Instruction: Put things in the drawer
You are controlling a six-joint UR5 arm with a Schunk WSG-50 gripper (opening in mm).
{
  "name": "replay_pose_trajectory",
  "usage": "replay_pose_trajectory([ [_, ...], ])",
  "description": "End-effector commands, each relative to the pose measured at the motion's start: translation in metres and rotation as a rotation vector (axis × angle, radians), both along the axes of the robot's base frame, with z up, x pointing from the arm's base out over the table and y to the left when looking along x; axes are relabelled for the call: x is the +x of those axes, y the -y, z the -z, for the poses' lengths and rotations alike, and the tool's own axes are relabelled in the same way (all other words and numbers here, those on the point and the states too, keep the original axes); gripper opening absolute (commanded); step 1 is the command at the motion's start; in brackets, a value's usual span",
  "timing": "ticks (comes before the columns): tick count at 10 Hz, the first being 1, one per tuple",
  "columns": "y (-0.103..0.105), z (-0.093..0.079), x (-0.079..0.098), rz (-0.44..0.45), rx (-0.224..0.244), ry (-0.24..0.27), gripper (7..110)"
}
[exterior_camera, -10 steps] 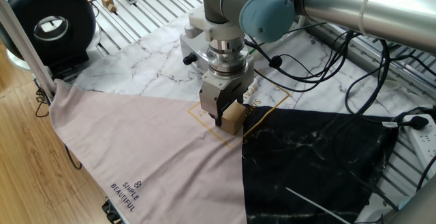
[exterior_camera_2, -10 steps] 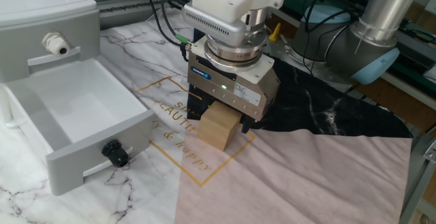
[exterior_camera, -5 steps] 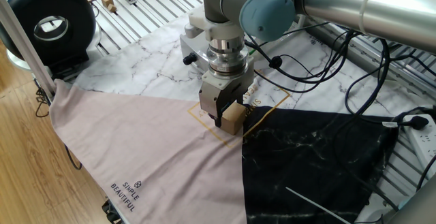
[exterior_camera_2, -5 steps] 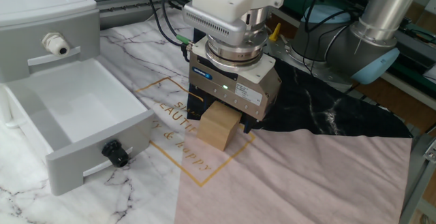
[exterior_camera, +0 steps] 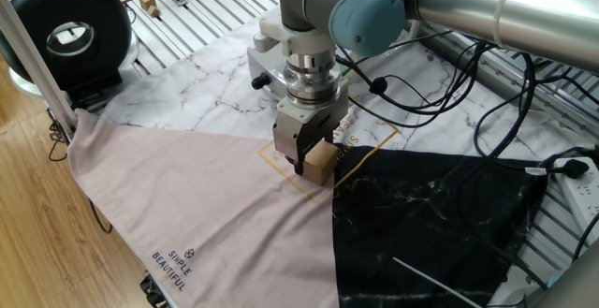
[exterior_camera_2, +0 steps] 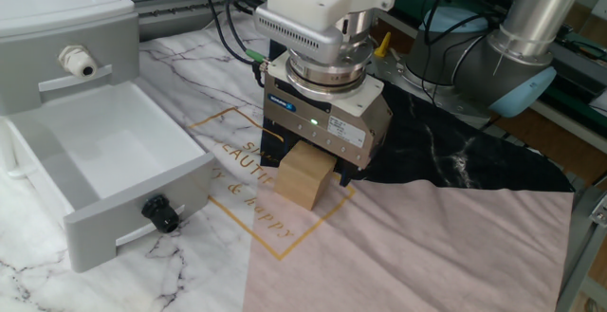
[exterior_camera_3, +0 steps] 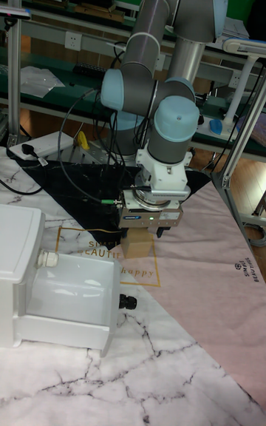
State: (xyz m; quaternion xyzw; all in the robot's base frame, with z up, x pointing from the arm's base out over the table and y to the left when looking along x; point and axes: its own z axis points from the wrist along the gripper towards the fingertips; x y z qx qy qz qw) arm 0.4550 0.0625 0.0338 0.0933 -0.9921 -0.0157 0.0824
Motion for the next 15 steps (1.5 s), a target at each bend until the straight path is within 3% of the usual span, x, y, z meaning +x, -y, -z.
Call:
replay_pose_trajectory([
  [1,0.007,0.000,0.007,0.012,-0.028,0.026,7],
  [8,0.003,0.002,0.005,0.004,-0.011,0.013,7],
  [9,-0.003,0.002,0.005,0.003,0.015,0.015,22],
  [10,-0.008,0.001,0.006,0.008,0.033,0.018,22],
  [11,-0.010,0.001,0.007,-0.009,0.045,0.024,44],
  [12,-0.015,0.001,0.010,-0.034,0.068,0.038,44],
  [13,-0.013,0.001,0.012,-0.031,0.060,0.044,66],
  [15,-0.004,0.000,0.010,-0.045,0.025,0.039,66],
])
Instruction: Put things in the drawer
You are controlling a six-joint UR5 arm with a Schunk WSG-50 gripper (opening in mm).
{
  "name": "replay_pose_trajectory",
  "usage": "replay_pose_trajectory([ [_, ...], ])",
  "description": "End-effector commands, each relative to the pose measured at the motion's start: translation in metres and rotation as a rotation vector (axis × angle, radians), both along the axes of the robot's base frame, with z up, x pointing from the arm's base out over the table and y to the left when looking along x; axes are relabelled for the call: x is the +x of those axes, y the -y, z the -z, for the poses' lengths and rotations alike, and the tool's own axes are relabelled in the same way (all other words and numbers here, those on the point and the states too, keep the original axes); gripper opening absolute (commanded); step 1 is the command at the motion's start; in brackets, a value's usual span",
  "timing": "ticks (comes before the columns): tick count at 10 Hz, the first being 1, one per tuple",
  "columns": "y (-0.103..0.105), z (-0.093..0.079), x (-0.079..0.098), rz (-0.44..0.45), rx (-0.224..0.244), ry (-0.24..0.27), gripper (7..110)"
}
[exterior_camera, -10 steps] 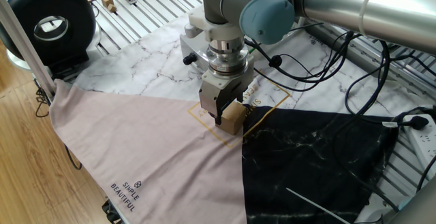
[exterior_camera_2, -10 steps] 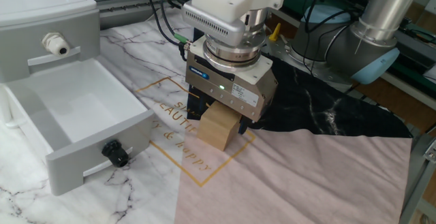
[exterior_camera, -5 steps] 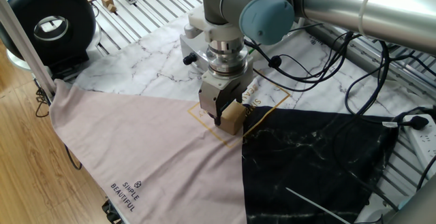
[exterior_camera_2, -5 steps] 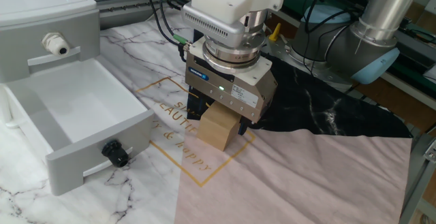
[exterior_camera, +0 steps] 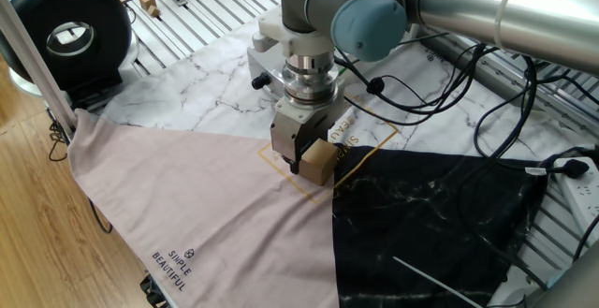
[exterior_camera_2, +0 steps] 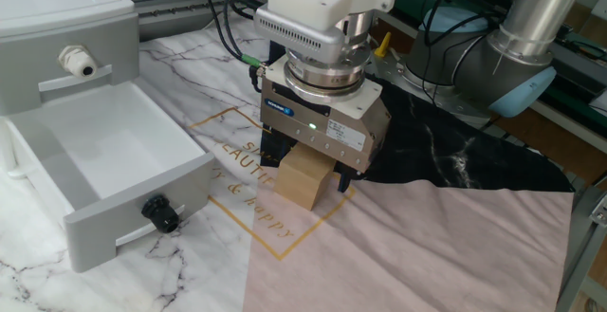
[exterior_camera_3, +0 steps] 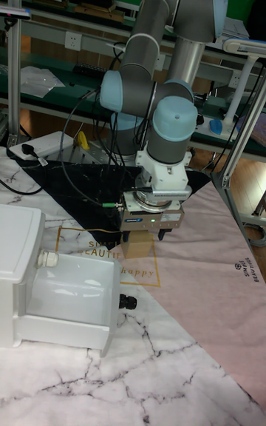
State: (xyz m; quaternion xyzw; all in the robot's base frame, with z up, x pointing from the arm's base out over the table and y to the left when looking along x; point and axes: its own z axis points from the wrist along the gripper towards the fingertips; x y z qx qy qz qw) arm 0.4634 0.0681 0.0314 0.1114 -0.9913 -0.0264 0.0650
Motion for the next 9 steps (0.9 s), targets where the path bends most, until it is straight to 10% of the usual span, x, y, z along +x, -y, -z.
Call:
replay_pose_trajectory([
  [1,0.007,-0.003,0.002,-0.013,-0.022,0.006,66],
  [2,0.011,-0.003,0.001,-0.010,-0.038,0.004,44],
  [6,0.006,-0.006,0.005,0.001,-0.027,0.007,44],
  [9,0.003,-0.042,0.025,-0.021,-0.068,0.004,44],
])
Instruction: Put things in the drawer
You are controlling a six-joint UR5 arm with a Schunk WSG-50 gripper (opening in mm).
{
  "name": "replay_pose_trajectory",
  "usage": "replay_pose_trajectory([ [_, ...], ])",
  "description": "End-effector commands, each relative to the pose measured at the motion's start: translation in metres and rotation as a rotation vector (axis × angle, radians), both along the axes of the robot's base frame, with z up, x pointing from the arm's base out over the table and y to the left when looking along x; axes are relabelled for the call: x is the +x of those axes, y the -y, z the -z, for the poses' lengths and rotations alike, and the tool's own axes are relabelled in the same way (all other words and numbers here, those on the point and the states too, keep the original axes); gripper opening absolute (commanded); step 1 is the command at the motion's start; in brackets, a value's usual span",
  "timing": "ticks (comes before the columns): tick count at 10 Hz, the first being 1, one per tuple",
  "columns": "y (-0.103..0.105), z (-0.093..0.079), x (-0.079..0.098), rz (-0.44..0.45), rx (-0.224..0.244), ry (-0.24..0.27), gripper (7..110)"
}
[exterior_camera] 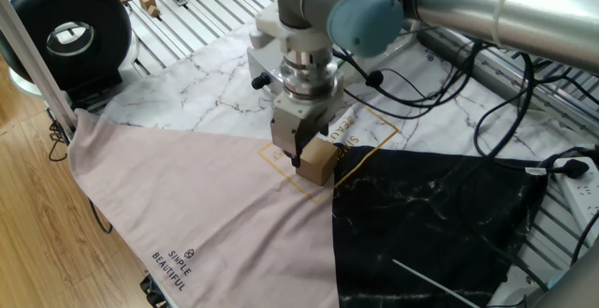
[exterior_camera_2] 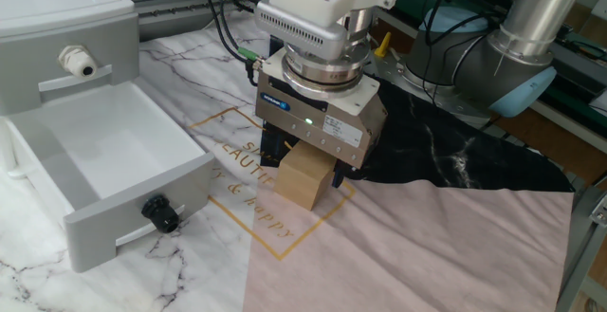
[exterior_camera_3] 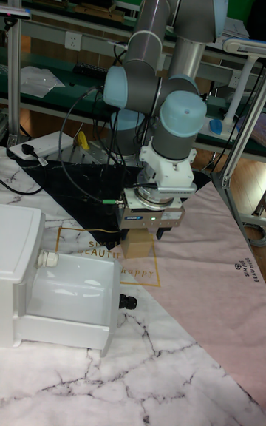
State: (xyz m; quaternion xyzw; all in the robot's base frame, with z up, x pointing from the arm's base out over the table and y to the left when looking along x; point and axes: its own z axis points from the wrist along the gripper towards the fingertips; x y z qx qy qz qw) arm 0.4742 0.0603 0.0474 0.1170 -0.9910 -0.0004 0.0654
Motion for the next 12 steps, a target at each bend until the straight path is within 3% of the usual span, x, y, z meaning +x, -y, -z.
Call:
replay_pose_trajectory([
  [1,-0.005,-0.035,0.020,-0.022,-0.045,0.010,44],
  [3,-0.012,-0.048,0.032,-0.037,-0.054,0.029,44],
  [5,-0.019,-0.070,0.059,-0.068,-0.007,0.089,44],
  [6,-0.021,-0.084,0.079,-0.086,0.010,0.149,44],
  [8,-0.039,-0.105,0.096,-0.072,0.045,0.193,44],
  [9,-0.041,-0.109,0.106,-0.084,0.027,0.233,22],
  [10,-0.046,-0.111,0.114,-0.089,0.035,0.264,22],
  [11,-0.055,-0.115,0.121,-0.093,0.060,0.302,7],
  [12,-0.058,-0.119,0.131,-0.116,0.055,0.346,7],
])
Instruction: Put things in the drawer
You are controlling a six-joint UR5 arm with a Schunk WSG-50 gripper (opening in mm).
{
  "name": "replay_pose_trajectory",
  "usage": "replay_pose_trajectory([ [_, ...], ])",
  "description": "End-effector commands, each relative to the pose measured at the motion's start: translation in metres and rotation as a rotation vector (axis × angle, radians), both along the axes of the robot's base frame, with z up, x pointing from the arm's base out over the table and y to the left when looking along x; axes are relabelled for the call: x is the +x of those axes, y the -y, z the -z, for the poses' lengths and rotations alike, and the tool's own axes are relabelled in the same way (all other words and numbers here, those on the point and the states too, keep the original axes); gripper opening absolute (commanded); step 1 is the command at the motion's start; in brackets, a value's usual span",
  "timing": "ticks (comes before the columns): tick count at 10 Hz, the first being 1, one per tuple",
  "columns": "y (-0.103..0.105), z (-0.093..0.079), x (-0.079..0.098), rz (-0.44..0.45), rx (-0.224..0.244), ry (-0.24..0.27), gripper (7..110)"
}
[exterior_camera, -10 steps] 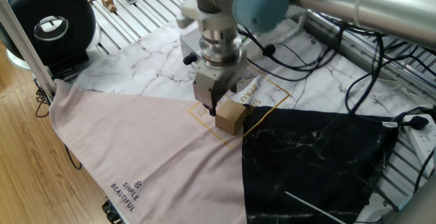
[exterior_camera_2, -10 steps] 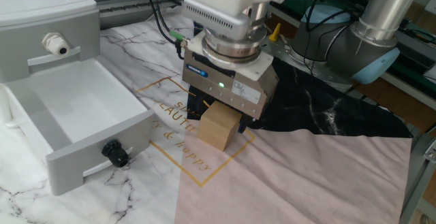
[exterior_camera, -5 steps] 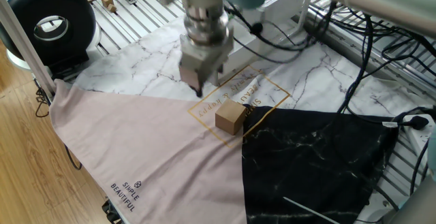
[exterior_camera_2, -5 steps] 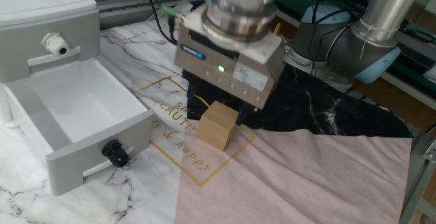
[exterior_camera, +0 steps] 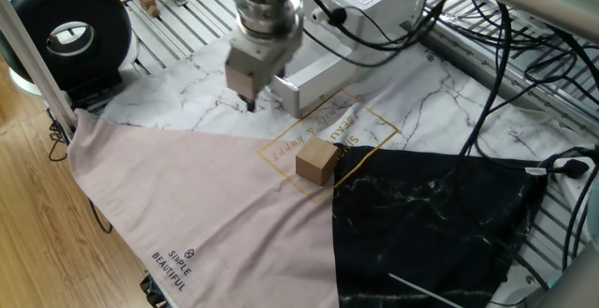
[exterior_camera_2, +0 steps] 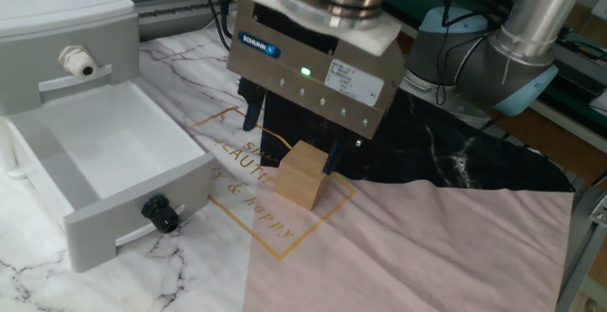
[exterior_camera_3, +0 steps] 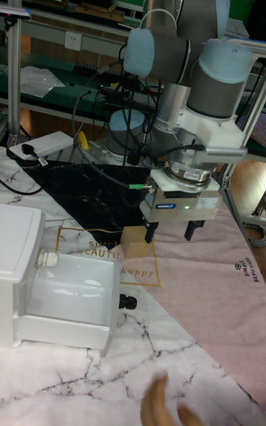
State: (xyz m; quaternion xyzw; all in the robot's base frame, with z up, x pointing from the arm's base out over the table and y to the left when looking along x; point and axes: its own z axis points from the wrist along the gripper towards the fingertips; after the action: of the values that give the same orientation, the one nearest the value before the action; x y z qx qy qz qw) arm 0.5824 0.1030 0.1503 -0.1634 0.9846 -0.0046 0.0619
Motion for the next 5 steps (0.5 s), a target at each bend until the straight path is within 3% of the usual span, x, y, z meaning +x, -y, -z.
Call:
replay_pose_trajectory([
  [1,-0.020,-0.021,0.034,-0.037,0.027,0.138,7],
  [2,-0.024,-0.028,0.050,-0.079,0.035,0.210,7],
  [3,-0.024,-0.032,0.057,-0.130,0.032,0.241,7],
  [4,-0.016,-0.035,0.064,-0.198,-0.016,0.269,7],
  [5,-0.019,-0.034,0.063,-0.230,-0.014,0.268,7],
])
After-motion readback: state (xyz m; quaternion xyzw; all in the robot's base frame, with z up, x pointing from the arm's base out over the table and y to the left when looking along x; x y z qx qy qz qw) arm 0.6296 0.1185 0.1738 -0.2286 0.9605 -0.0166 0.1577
